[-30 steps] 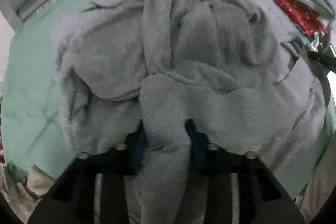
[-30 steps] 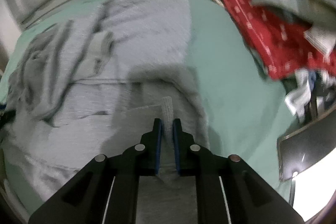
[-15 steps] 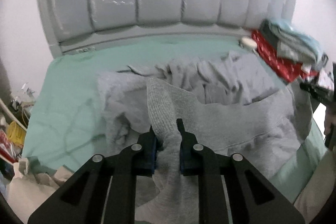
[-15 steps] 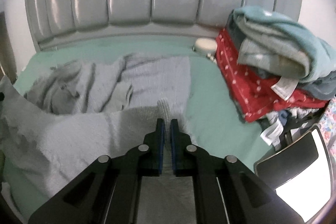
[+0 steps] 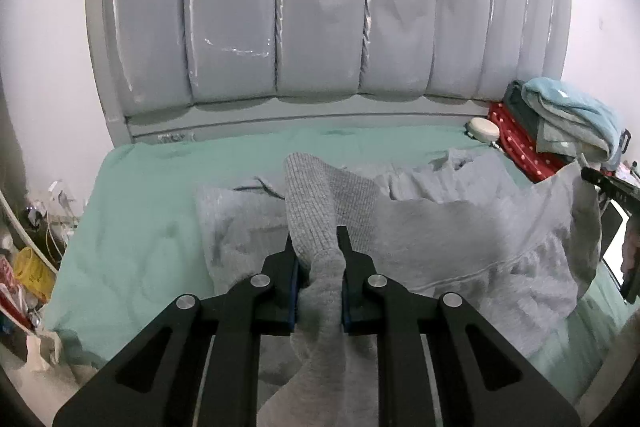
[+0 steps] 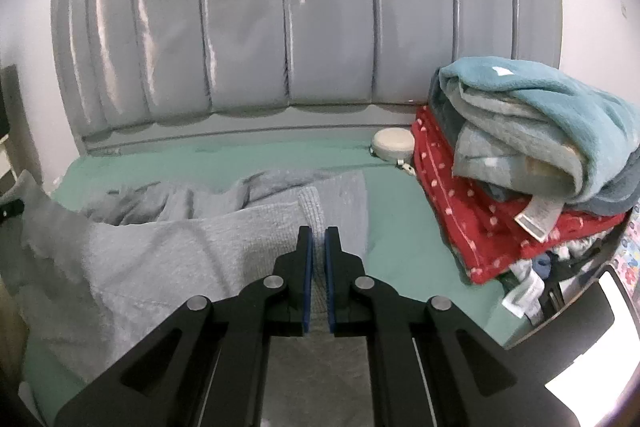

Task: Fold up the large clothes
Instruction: 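Lift the hoodie with both tools, raising it toward the headboard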

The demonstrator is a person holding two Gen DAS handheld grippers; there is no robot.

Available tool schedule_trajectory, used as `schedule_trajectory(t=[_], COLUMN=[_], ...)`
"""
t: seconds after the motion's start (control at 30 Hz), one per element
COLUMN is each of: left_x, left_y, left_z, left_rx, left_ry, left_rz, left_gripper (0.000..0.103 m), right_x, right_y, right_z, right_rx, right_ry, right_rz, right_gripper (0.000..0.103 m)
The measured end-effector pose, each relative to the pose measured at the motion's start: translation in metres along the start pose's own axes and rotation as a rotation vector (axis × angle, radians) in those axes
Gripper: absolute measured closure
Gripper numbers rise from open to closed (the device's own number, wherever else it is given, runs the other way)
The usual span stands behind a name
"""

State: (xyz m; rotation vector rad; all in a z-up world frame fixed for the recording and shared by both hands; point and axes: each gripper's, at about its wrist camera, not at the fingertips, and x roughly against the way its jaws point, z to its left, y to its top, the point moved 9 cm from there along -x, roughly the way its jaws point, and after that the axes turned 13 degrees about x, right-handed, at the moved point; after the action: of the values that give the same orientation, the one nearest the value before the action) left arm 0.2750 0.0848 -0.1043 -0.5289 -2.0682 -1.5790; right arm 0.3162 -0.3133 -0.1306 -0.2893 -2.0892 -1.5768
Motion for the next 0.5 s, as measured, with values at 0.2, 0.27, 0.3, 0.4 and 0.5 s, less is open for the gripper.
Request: schedule_trajectory(t=[0.2,0.27,0.3,0.4,0.5], left_x=[-0.015,-0.024,-0.028,-0.042,-0.054], left_y=[0.022,0.035,0.042,0.057,0.078], left_z=[0.004,0.004,0.004,0.002,-0.001], left_rx=[0.024,0.049,0.055,0.063,0.061], left_ry=[-0.009,-0.022,-0.028,-0.035,-0.042], left_rz=[-0.043,-0.062,-0.072,-0.082,-0.102], left_gripper=[0.086,0.086,0.086,0.087,0.088], right_x=[-0.021,-0.031,-0.035,-0.049,-0.068], right_y=[0.022,0.029,0.032,0.045,0.058], right_z=[0.003,0.005,0.005,0.004,0.001], right_rx=[0.007,0.012,0.011,-0.001,0.008], right_ry=[-0.013,-0.018,-0.019,-0.026,-0.033], right_rz=[-0.031,-0.037,-0.041,-0.061,-0.058], right_gripper=[0.098,0.098,0.098,0.098,0.098])
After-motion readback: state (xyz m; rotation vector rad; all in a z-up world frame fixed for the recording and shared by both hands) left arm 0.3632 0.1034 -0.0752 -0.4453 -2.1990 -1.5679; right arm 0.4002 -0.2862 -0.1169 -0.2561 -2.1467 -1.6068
